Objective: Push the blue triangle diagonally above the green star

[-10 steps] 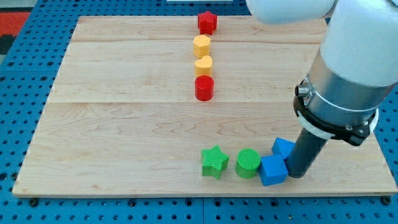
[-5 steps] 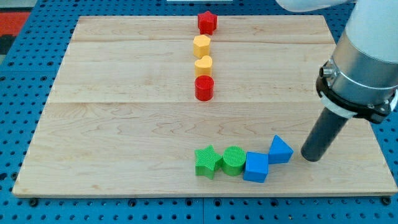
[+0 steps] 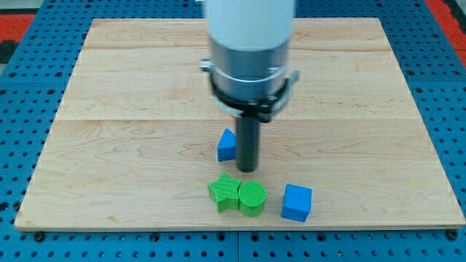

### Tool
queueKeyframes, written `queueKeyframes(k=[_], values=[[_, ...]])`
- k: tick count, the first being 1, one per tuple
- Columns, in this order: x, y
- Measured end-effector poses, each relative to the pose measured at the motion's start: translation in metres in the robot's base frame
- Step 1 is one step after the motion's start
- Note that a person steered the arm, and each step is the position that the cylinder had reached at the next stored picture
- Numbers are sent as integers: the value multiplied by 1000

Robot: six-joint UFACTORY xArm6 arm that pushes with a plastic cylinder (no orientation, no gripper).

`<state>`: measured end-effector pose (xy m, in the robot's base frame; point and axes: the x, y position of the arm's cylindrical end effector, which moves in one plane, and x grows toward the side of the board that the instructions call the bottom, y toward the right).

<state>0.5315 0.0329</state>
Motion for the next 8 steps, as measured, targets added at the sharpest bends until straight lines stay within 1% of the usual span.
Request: queueKeyframes(k=[1,2,3,4,5,6,7,8], values=[[-18,17],[-30,-45],[-61,-81],[-69,-76],[-63,-48],[-77,-9],[-85,53],[-103,42]])
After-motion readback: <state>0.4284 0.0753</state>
